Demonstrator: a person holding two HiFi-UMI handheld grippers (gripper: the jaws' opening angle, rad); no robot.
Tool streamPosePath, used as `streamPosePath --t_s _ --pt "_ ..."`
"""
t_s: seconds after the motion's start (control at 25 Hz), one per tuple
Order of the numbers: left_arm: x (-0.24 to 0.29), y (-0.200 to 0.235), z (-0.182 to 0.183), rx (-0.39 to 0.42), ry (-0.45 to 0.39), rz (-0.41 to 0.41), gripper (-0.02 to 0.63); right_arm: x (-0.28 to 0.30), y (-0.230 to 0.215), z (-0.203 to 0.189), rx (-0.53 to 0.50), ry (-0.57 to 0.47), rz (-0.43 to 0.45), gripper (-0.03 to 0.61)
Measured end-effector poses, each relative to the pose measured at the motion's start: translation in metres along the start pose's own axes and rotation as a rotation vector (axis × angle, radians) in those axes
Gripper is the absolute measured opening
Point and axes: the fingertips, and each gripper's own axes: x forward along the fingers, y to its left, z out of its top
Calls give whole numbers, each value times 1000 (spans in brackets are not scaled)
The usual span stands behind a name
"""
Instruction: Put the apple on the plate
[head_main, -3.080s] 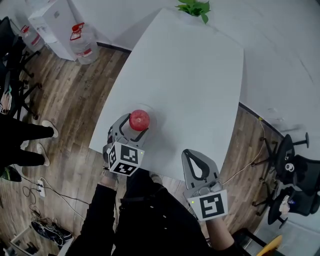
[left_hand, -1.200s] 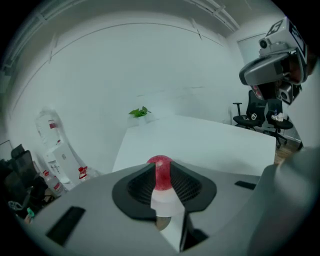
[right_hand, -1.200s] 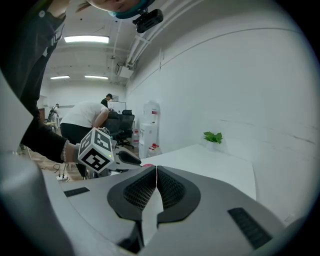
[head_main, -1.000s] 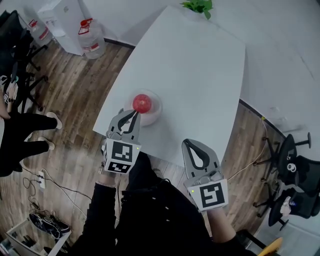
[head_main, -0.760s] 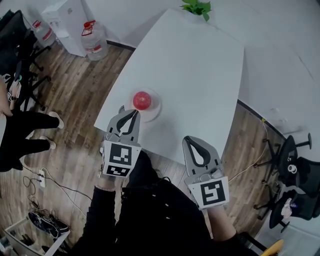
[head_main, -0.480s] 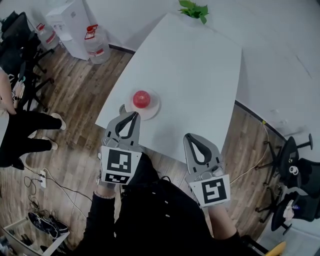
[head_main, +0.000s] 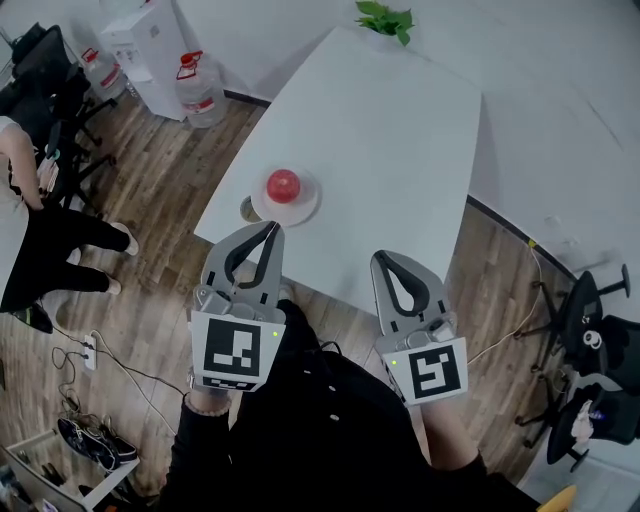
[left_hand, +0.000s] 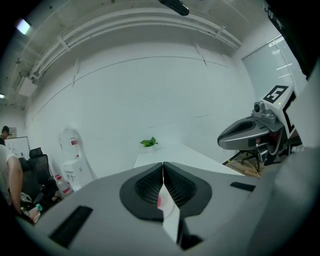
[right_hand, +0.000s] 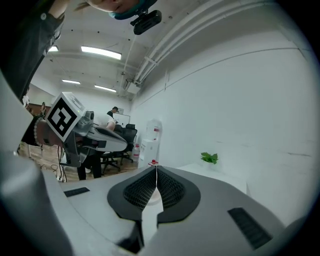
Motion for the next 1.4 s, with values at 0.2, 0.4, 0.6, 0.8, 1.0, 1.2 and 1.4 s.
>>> streamPosePath --t_s 0.2,0.4,0.6,0.8,1.0,1.2,1.4 --pt "-16 -14 7 -7 8 11 17 -11 -3 9 -22 -32 -4 41" --pt "-27 -19 13 -25 14 21 17 -16 -1 18 -35 -55 6 41" --pt "-33 -20 17 -23 2 27 17 -17 5 24 -48 -70 21 41" --pt "-35 -20 17 -22 3 31 17 -18 7 26 -57 -81 25 41" --pt "-34 -18 15 -30 6 27 17 -19 9 27 -64 -78 23 41" --pt "-30 -15 18 -37 0 36 17 -19 6 23 -67 -66 19 41" --pt "-31 -15 18 -35 -3 36 17 -20 7 20 -65 -61 15 41"
